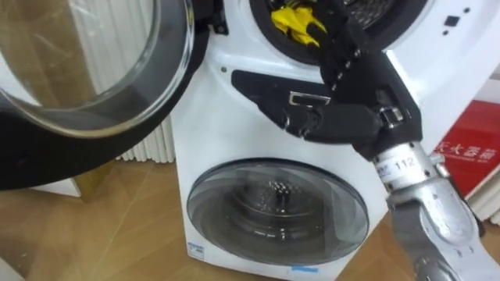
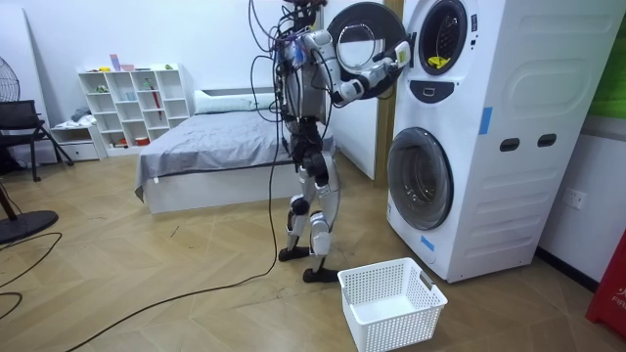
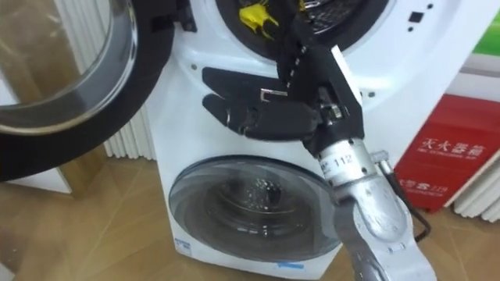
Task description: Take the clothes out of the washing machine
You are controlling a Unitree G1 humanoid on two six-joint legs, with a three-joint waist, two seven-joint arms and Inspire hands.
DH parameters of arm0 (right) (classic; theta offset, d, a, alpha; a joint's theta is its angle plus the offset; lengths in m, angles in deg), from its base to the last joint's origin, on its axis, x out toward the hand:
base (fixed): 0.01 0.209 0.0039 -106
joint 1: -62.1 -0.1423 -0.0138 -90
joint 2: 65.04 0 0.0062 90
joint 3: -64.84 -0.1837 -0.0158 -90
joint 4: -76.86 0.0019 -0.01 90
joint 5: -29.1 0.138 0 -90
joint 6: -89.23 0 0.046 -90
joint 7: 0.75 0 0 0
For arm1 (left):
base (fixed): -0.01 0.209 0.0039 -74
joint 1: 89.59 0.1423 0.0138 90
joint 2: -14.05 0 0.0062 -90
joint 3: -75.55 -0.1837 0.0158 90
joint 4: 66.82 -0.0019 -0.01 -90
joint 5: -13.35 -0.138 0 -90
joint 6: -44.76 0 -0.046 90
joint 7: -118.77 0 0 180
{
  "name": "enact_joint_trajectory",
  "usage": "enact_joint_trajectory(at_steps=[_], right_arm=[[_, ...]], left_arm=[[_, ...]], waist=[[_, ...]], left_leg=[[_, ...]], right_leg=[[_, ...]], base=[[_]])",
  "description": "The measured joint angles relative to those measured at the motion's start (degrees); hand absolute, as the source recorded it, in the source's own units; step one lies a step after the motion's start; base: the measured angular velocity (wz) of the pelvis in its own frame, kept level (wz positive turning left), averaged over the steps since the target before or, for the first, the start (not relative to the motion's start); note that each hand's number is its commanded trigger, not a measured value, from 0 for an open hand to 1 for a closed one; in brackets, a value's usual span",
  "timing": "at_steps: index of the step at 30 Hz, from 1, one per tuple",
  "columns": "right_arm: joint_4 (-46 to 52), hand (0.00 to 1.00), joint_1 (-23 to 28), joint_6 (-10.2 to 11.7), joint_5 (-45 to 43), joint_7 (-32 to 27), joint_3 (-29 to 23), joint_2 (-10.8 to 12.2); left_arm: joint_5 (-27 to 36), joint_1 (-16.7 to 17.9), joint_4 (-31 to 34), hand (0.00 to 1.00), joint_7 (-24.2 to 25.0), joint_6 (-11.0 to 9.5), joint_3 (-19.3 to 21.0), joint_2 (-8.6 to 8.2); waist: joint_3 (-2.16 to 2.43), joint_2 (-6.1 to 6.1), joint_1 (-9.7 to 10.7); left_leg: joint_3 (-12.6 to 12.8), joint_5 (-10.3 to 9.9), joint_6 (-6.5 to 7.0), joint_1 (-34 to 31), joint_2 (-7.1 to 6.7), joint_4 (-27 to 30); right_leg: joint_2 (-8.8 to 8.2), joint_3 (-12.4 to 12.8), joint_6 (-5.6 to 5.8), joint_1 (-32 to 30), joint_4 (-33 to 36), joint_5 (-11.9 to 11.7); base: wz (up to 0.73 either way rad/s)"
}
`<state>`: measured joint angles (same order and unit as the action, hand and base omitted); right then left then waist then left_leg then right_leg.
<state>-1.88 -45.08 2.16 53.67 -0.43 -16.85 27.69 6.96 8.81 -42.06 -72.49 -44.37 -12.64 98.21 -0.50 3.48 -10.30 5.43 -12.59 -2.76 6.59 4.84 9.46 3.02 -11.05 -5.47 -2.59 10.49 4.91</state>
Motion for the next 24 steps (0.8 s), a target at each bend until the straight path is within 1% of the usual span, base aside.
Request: enact_joint_trajectory(at_steps=[1,2,3,4,5,6,7,8,9,10,11,12,13,14,15,16,17,18,19,20,21,22,23,24], right_arm=[[-1.2,0.0,-0.3,0.1,0.2,-0.7,0.7,0.0],[-1.9,0.0,-0.3,0.0,0.2,-0.8,0.8,0.0],[-2.8,0.0,-0.3,-0.1,0.2,-1.0,1.2,0.0],[-3.8,0.0,-0.3,-0.1,0.0,-1.2,1.7,0.0],[-4.3,0.0,-0.3,-0.1,-0.1,-1.2,2.0,0.0],[-5.4,0.0,-0.3,0.0,-0.2,-1.7,2.2,0.0],[-6.8,0.0,-0.3,0.0,-0.3,-2.4,2.3,0.0],[-7.1,0.0,-0.3,-0.1,-0.3,-2.8,2.1,0.0],[-7.6,0.0,-0.3,-0.1,-0.1,-3.5,1.6,0.0],[-8.1,0.0,-0.3,-0.1,0.1,-4.5,1.6,0.0],[-8.3,0.0,-0.3,-0.1,-0.2,-4.6,1.6,0.0],[-8.7,0.0,-0.3,-0.2,-0.4,-4.7,1.6,-0.1],[-8.7,0.0,-0.4,-0.4,-0.3,-4.8,1.6,-0.1],[-8.7,0.0,-0.4,-0.6,-0.2,-4.9,1.7,-0.1],[-8.5,0.0,-0.5,-0.6,0.0,-4.6,1.8,-0.1],[-8.4,0.0,-0.9,-0.6,0.1,-4.5,1.7,-0.2],[-8.4,0.0,-1.2,-0.6,0.2,-4.6,1.6,-0.2],[-8.2,0.0,-1.4,-0.6,0.0,-4.8,1.6,-0.3],[-7.9,0.0,-1.4,-0.6,-0.4,-4.7,1.6,-0.3],[-7.6,0.0,-1.4,-0.6,-0.5,-4.6,1.6,-0.4],[-7.1,0.0,-1.4,-0.6,-0.9,-4.7,1.6,-0.9],[-6.3,0.0,-1.4,-0.6,-0.8,-4.8,1.6,-1.7],[-4.4,0.0,-0.9,-0.6,-0.8,-4.3,2.1,-2.3],[-1.6,0.0,0.6,-0.4,-0.5,-3.9,3.5,-2.5]], left_arm=[[0.1,0.2,-0.2,0.0,-0.5,0.4,0.0,0.09],[0.1,0.1,-0.2,0.0,-0.6,0.6,0.0,0.15],[0.0,0.2,-0.2,0.0,-0.7,0.9,0.1,0.19],[0.0,0.2,-0.5,0.0,-0.7,1.4,0.2,0.31],[0.0,0.2,-0.5,0.0,-0.7,1.6,0.3,0.32],[0.0,0.6,-0.7,0.0,-0.7,1.7,0.3,0.15],[0.0,1.4,-0.7,0.0,-0.7,1.7,0.3,0.01],[0.0,1.6,-0.7,0.0,-0.7,1.7,0.3,0.0],[0.0,1.8,-0.7,0.0,-0.6,1.8,0.3,0.0],[0.0,2.3,-0.6,0.0,-0.6,2.0,0.3,0.04],[0.0,2.7,-0.4,0.0,-0.6,2.3,0.3,0.01],[0.0,3.3,-0.4,0.0,-0.5,2.9,0.3,-0.04],[0.0,3.6,-0.4,0.0,-0.5,3.0,0.4,-0.02],[0.0,4.3,-0.3,0.0,-0.3,3.0,0.7,0.02],[0.1,5.2,-0.2,0.0,-0.3,2.9,1.5,0.05],[0.1,5.5,-0.3,0.0,-0.1,2.9,1.5,0.08],[0.1,5.5,-0.4,0.0,0.4,2.9,1.5,0.04],[0.1,5.4,-0.4,0.0,1.4,2.8,1.6,0.02],[0.1,5.1,-0.4,0.0,2.1,2.8,1.9,0.11],[0.1,4.8,-0.4,0.0,2.2,2.8,2.0,0.1],[0.1,4.0,-0.3,0.0,2.4,2.8,2.0,0.1],[0.2,3.0,-0.6,0.0,2.6,2.7,2.0,0.15],[0.5,2.3,-0.7,0.0,2.7,2.6,2.1,0.2],[1.5,1.9,-0.8,0.0,2.8,2.6,2.5,0.35]], waist=[[-0.03,-0.04,-0.8],[-0.06,-0.09,-1.0],[-0.16,-0.25,-1.1],[-0.37,-0.55,-1.2],[-0.4,-0.62,-1.3],[-0.8,-1.29,-1.8],[-0.51,-1.55,-2.0],[-0.37,-1.19,-1.9],[-0.54,-1.02,-2.4],[-0.51,-0.78,-2.5],[-0.54,-0.69,-2.5],[-0.39,-0.48,-2.5],[-0.33,-0.41,-2.5],[-0.08,-0.18,-2.9],[0.31,0.33,-3.0],[0.49,0.73,-2.4],[0.53,0.85,-2.3],[0.63,1.05,-2.1],[0.85,1.64,-1.6],[0.91,1.79,-1.2],[0.88,1.97,-0.6],[0.51,1.62,-0.3],[0.12,1.38,-0.2],[-0.35,0.9,0.4]], left_leg=[[0.0,-0.2,-0.18,-0.3,0.0,1.7],[0.0,-0.6,-0.27,-1.0,-0.02,3.9],[-0.4,-2.0,-0.55,-3.4,0.35,10.2],[-0.8,-2.5,-0.7,-6.1,0.58,17.4],[-1.0,-2.4,-0.69,-7.3,0.74,20.9],[-1.3,-2.2,-0.69,-9.9,1.51,27.5],[-2.8,-2.1,-0.9,-11.8,1.49,30.4],[-3.1,-2.2,-1.03,-13.1,1.41,30.1],[-3.0,-2.2,-1.05,-16.1,1.41,29.2],[-2.4,-2.0,-1.12,-19.0,1.45,26.5],[-2.3,-1.7,-1.17,-20.1,1.38,24.0],[-2.6,0.1,-1.25,-21.7,1.1,17.3],[-2.8,1.5,-1.19,-22.3,1.0,14.1],[-3.0,5.2,-1.27,-23.1,1.12,9.3],[-3.0,9.1,-1.52,-22.9,1.24,5.9],[-2.9,13.1,-1.53,-22.1,1.02,4.0],[-3.0,14.4,-0.99,-21.7,0.68,3.7],[-2.8,15.3,0.29,-21.2,-0.07,4.1],[-1.9,14.2,1.04,-20.3,-1.25,4.6],[-1.5,13.9,1.28,-20.1,-1.84,5.2],[-0.6,12.4,2.05,-19.8,-2.97,6.6],[0.1,10.6,2.58,-19.4,-3.84,8.4],[0.9,9.5,3.0,-19.0,-4.21,9.2],[2.3,7.7,3.59,-18.7,-4.9,11.0]], right_leg=[[0.02,-0.1,-0.25,0.2,0.6,0.4],[-0.05,-0.1,-0.26,0.3,1.1,0.9],[-0.36,0.0,-0.4,0.5,2.3,2.1],[-0.7,0.1,-0.66,0.7,3.6,3.8],[-0.73,0.3,-0.85,0.8,4.5,4.4],[-0.5,0.7,-1.36,1.5,6.3,5.8],[-0.53,0.8,-1.85,1.8,7.6,7.3],[-0.54,0.8,-1.6,1.8,8.0,7.9],[-0.54,0.8,-1.25,1.9,8.4,8.7],[-0.54,0.8,-1.31,2.2,8.3,9.0],[-0.51,0.8,-1.26,2.5,8.2,9.1],[-0.5,0.8,-1.2,3.1,8.3,9.8],[-0.5,0.8,-1.11,3.1,8.3,10.2],[-0.59,0.8,-1.0,3.6,8.3,10.9],[-0.54,1.6,-0.77,4.2,8.2,11.6],[-0.4,2.9,-0.52,5.0,8.3,11.8],[-0.6,3.1,-0.27,5.5,8.1,12.1],[-1.39,3.2,0.29,6.2,7.7,12.6],[-2.78,3.5,0.97,6.8,6.8,13.1],[-3.45,3.6,1.31,7.3,6.5,13.3],[-4.86,3.6,2.18,8.4,6.1,13.8],[-6.05,4.0,3.14,9.4,6.3,14.3],[-6.73,4.6,3.68,9.9,6.6,14.6],[-7.92,5.6,4.76,10.4,8.7,15.3]], base=[[-0.04],[0.0],[0.1],[0.13],[0.0],[-0.04],[0.0],[0.06],[0.0],[-0.04],[-0.06],[0.0],[-0.15],[-0.25],[-0.24],[-0.11],[-0.08],[-0.14],[-0.15],[-0.06],[-0.06],[-0.11],[-0.27],[-0.26]])
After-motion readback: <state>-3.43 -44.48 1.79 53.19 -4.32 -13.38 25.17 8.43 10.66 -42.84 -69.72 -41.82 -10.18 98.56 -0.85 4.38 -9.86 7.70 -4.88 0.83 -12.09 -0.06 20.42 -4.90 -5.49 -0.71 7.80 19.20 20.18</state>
